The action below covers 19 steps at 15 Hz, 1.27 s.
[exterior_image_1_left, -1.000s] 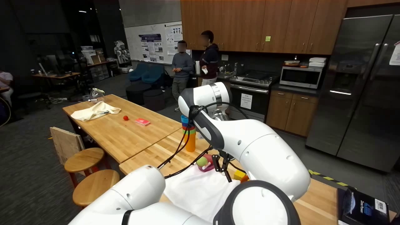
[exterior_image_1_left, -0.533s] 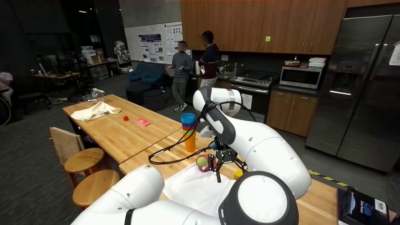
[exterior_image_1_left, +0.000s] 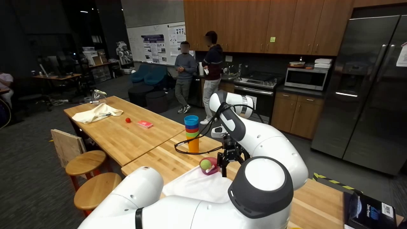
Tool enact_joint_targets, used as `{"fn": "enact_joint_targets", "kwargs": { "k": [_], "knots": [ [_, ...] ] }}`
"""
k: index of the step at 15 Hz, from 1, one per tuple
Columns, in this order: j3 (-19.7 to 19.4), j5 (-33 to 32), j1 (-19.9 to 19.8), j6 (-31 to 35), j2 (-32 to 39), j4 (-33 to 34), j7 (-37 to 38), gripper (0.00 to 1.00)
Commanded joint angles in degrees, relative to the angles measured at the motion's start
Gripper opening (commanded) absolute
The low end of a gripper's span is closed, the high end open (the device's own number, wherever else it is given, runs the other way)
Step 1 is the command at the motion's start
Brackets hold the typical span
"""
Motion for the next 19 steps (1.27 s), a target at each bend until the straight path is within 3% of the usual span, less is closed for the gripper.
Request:
{"fn": "enact_joint_targets", "kwargs": {
  "k": [1, 10, 12, 13, 19],
  "knots": [
    [-0.4, -7.6, 4.9, -1.0, 1.9, 5.9, 3.3, 1.0],
    [-2.1, -22.6, 5.5, -2.0, 7.0, 1.4, 8.3, 1.0],
    [-4.1, -21.7, 6.2, -4.1, 8.8, 2.7, 11.6, 1.0],
    [-2.9, -20.7, 5.4, -1.6, 6.6, 2.3, 9.4, 1.0],
    [-4.4, -20.9, 5.6, -2.7, 8.4, 2.4, 11.0, 1.0]
  ]
}}
